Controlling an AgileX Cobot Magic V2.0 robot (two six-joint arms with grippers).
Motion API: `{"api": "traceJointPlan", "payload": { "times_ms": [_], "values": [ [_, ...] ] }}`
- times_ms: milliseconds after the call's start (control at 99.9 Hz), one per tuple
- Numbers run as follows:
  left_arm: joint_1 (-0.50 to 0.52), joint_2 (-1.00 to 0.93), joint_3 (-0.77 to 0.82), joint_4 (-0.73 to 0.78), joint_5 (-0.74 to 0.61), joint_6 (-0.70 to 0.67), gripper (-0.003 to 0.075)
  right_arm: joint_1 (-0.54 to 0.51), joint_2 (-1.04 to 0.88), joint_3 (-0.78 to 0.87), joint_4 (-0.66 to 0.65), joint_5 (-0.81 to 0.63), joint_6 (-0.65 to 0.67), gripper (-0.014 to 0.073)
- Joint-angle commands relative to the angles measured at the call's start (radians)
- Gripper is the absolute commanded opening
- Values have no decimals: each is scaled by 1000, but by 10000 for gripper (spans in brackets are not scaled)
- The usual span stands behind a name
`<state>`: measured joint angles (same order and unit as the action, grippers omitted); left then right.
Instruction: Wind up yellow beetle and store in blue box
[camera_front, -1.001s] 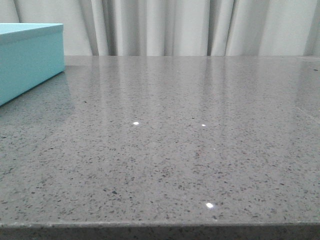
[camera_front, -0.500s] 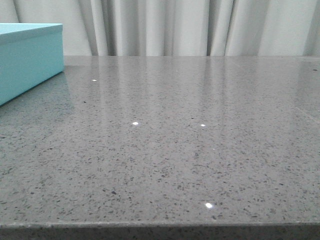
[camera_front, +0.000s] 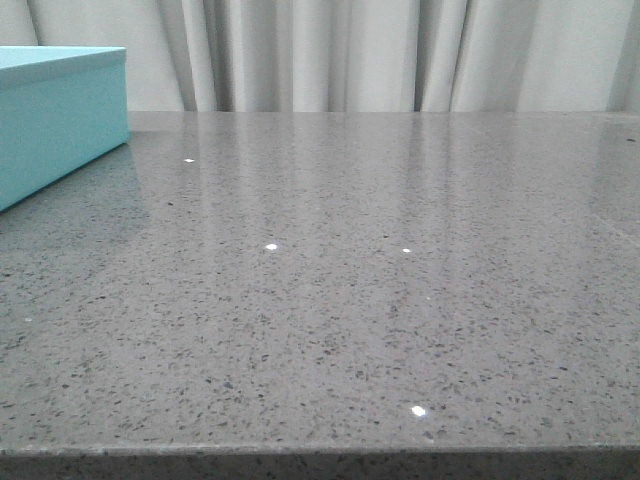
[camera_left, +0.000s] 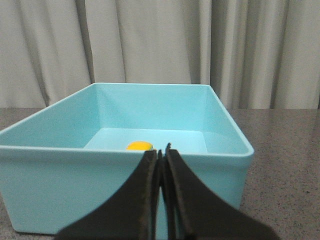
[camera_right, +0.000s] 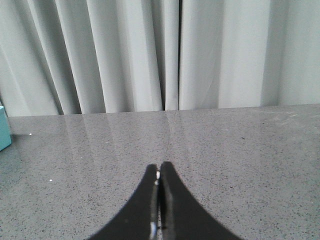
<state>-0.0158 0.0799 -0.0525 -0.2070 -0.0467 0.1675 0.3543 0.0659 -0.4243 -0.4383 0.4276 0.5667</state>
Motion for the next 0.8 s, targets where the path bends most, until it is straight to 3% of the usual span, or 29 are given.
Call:
{"api": "traceJointPlan", "payload": {
  "times_ms": [0,360,790],
  "values": [
    [-8,-26,18,3,-96,-24,-20,-3,11,-24,-32,-77,-7,-68],
    [-14,-118,93,120,-13,-105,-20,-3,11,-23,-32,-76,-7,-68],
    [-14,-116,91,114,-13,-105,-20,-3,11,-23,-32,-77,-7,-68]
  ]
}}
